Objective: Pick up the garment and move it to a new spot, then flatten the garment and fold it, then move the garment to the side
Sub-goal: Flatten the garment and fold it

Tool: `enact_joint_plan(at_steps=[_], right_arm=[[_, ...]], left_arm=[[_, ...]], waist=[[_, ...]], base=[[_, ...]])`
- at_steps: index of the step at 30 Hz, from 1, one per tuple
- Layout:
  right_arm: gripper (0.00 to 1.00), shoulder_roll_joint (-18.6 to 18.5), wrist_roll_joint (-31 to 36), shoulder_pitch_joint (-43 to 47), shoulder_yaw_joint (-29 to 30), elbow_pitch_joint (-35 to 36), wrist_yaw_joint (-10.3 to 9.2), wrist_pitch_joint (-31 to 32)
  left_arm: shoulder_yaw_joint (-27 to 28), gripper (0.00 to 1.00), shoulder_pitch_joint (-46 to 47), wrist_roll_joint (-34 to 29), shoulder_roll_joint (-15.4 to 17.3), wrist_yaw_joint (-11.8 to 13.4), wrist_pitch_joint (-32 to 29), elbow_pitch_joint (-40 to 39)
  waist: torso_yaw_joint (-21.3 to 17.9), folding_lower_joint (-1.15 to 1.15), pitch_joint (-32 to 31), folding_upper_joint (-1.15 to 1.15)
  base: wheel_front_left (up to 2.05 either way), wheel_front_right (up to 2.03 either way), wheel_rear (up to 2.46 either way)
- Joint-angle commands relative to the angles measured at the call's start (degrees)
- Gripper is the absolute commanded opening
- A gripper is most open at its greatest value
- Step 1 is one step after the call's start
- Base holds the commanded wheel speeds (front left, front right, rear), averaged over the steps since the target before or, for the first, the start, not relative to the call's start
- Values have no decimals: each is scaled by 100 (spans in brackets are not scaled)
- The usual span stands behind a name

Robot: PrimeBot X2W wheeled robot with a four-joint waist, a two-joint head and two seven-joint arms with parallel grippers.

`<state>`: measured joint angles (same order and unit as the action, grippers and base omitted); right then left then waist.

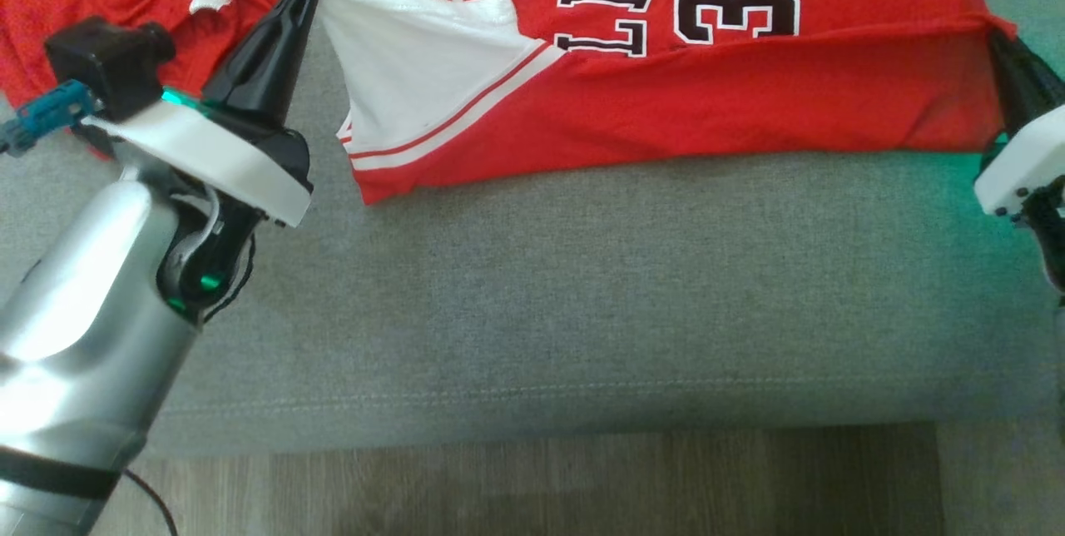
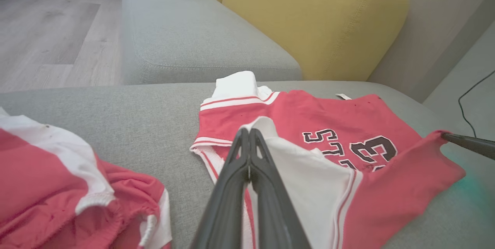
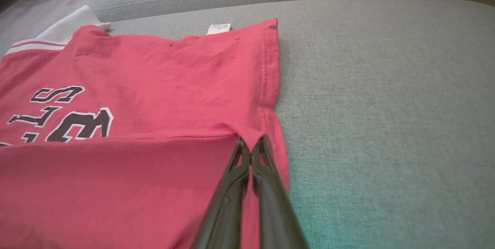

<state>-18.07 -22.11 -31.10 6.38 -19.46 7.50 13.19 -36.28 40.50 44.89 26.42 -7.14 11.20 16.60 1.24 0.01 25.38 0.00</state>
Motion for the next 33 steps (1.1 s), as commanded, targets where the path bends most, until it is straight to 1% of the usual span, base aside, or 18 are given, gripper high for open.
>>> enact_joint_plan(at_steps=[1,2,3,4,6,8,11,14,15,16,21,27,33], right_arm=[[39,-94,54,-114,-138,119,-1,-107],[97,-101,37,-138,-196,73,-1,-173],[100,-112,18,-157,-234,29,-1,-256],[100,-124,13,-169,-262,-18,-1,-343],[100,-160,37,-151,-295,-87,-1,-563],[100,-167,64,-89,-308,-105,-1,-737],[100,-115,126,79,-281,-18,-1,-997],[100,7,172,337,-277,134,-1,-1173],[100,106,180,511,-261,239,-1,-1255],[100,150,186,592,-242,286,-1,-1288],[100,274,227,955,-225,470,-1,-1279],[100,342,284,1090,-128,620,-1,-1207],[100,418,378,1087,-78,740,-1,-1128]], left_arm=[[213,0,304,49,158,-33,111,-21],[178,14,341,79,127,-33,154,63],[151,47,368,118,89,-33,198,132],[131,100,383,188,47,-33,236,185],[110,100,408,191,32,-34,298,304],[234,100,356,155,42,-26,343,377],[531,100,26,118,43,133,372,286],[775,100,-599,109,-68,281,376,-10],[773,100,-1059,65,-144,325,377,-169],[753,100,-1269,51,-191,346,378,-231],[551,100,-1982,19,-418,439,378,-324],[382,100,-2041,-132,-487,556,354,-123],[275,100,-1714,-306,-552,745,153,491]], waist=[[5,-1,-4,0],[6,-1,-8,0],[8,-1,-15,0],[6,-1,-27,0],[10,-1,-68,0],[-8,-1,-110,0],[-58,-1,-196,0],[-102,-1,-299,0],[-130,-1,-370,0],[-138,-1,-405,0],[-159,-1,-552,0],[-194,-1,-545,0],[-272,-1,-425,0]], base=[[0,0,0],[0,0,0],[0,0,0],[0,0,0],[0,0,0],[0,0,0],[0,0,0],[0,0,0],[0,0,0],[0,0,0],[0,0,0],[0,0,0],[0,0,0]])
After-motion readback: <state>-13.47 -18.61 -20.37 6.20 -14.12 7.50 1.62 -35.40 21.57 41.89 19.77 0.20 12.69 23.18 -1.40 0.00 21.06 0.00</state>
